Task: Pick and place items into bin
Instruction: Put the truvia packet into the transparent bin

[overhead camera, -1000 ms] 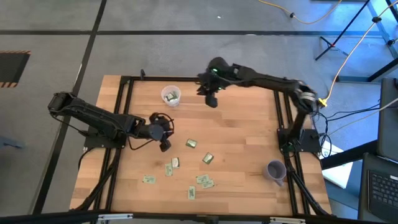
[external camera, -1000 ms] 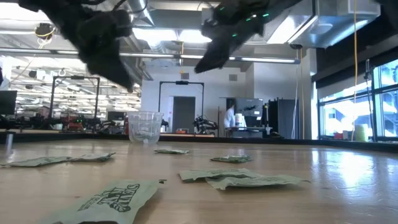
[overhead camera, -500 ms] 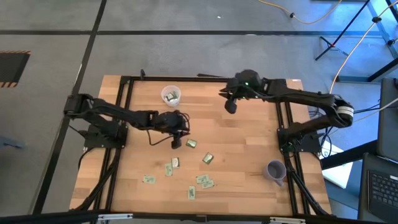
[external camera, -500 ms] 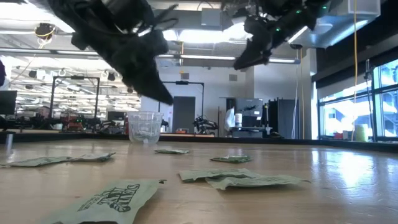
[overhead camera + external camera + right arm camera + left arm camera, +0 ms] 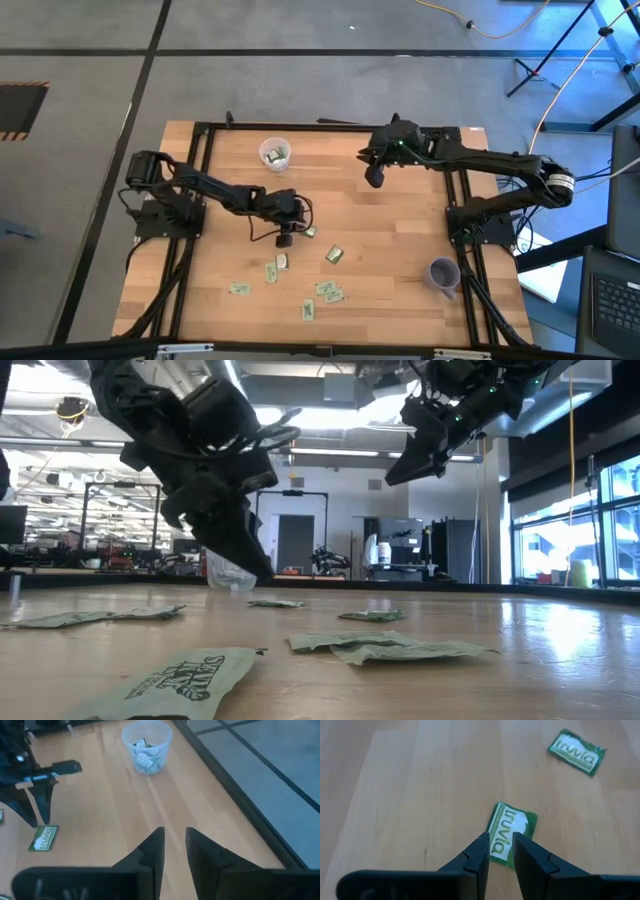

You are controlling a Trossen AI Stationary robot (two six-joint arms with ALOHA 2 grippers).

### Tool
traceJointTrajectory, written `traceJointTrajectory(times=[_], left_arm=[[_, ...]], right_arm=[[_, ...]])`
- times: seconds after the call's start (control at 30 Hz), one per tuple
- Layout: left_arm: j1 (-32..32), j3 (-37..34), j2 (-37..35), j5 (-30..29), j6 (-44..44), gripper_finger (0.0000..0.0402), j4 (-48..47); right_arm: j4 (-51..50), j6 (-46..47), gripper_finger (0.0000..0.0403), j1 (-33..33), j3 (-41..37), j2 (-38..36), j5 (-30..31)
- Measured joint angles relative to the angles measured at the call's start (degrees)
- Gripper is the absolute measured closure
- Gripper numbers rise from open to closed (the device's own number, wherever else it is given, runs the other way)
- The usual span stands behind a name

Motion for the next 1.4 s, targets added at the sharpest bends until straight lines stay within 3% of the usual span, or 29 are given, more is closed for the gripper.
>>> traceJointTrajectory(times=[0.33, 0.67, 1.03, 1.4], left_arm=[[-0.02, -0.02, 1.72, -0.44, -0.58, 0.0278, 2.77], [-0.12, -0.02, 1.91, -3.62, -0.56, 0.0311, 2.82], [-1.56, 0.12, 5.92, -3.62, -0.92, 0.0306, 3.95], [-1.57, 0.11, 6.19, -3.49, -1.45, 0.0350, 4.24]], right_arm=[[0.40, 0.12, 0.0320, 0.00, 0.00, -0.02, 0.00], [0.38, 0.17, 0.0320, 0.00, 0.00, -0.02, 0.00], [0.37, 0.20, 0.0320, 0.00, 0.00, -0.02, 0.00], [0.34, 0.17, 0.0320, 0.00, 0.00, -0.02, -0.02]])
